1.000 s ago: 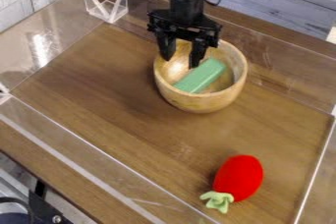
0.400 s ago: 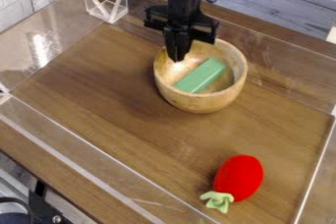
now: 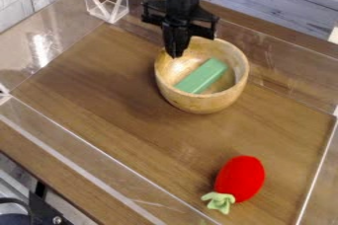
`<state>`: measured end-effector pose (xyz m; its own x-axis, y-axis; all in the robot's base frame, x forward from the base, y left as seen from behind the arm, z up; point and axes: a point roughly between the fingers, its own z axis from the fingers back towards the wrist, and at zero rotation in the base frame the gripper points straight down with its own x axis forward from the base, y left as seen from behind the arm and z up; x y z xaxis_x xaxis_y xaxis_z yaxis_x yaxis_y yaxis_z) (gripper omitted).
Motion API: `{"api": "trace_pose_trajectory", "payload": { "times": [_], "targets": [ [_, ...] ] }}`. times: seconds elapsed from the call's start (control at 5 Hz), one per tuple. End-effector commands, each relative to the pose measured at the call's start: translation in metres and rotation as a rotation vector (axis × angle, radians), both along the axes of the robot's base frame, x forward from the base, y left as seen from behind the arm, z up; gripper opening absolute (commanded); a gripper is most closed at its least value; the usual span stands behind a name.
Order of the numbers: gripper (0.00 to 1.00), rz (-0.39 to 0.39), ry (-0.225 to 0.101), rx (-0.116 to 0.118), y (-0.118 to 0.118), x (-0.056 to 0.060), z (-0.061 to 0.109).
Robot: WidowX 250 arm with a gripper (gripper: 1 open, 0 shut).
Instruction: Put the green block in the brown bowl
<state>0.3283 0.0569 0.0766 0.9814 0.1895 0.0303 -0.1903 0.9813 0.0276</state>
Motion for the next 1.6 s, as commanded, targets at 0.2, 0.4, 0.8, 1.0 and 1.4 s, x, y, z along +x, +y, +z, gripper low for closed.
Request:
{"api": "trace_pose_trajectory", "payload": {
  "times": [0.2,0.4,0.8,1.0,1.4],
  "targets": [
    [0.0,0.026,-0.084,0.027,0.0102,0.0076,0.0334],
    [0.0,0.034,-0.079,0.029,0.012,0.0072,0.0343],
    [1.0,0.051,-0.071,0.027,0.0157,0.0068,0.0362],
    [1.0,0.054,-0.074,0.034,0.0168,0.0063,0.0391],
    [1.0,0.055,-0.069,0.037,0.017,0.0071,0.0377]
  ]
}}
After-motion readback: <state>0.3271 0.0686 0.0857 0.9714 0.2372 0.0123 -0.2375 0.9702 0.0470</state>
